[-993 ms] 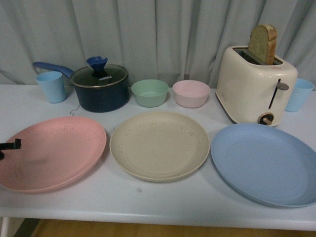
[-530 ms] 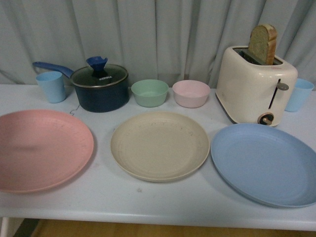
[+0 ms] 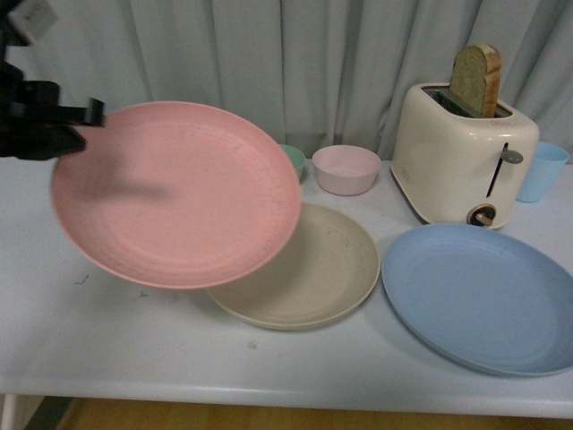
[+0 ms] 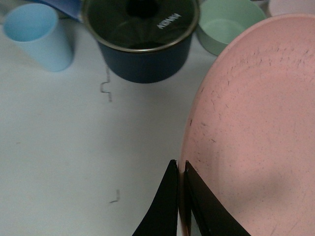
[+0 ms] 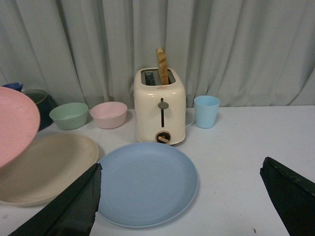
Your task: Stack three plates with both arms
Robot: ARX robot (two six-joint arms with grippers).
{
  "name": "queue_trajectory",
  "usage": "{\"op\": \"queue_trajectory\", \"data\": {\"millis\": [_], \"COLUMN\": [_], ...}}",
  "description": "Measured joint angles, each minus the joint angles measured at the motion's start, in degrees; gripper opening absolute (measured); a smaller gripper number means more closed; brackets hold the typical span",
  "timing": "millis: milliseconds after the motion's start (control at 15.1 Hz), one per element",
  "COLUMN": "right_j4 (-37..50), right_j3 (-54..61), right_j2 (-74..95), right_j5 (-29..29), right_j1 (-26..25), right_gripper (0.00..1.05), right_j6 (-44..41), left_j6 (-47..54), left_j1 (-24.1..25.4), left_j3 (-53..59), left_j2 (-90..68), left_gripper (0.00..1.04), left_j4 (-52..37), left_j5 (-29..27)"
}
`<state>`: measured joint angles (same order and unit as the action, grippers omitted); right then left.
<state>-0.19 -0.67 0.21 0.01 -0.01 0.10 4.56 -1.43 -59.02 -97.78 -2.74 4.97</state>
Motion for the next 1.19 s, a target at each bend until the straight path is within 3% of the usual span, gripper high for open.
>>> {"op": "queue_trajectory", "data": {"millis": [199,464,795,1192], "right_j4": [0.0,0.0,0.0,0.0], "right_j3": [0.0,0.0,0.0,0.0], "right_j2": [0.0,0.0,0.0,0.0], "right_j5": [0.0,0.0,0.0,0.0], "right_j1": [0.0,0.0,0.0,0.0], "right_gripper": [0.98,0.98,0.98,0.98], "right_j6": [0.0,0.0,0.0,0.0], "left_j6": [-5.7,-13.6,-18.3,-19.4], "left_j1": [-7.1,-12.2,-12.3,-12.8], "left_j3": [-0.4,-4.3,-6.3,-6.2], "left_j2": [-5.4,-12.6,-17.4,-18.5], "left_gripper": [0.03,0.03,0.03,0.03], "left_j4": [-2.8,-5.7,-7.9,-8.9], "left_j5": [-2.3,-4.2,-7.2,-7.1]}}
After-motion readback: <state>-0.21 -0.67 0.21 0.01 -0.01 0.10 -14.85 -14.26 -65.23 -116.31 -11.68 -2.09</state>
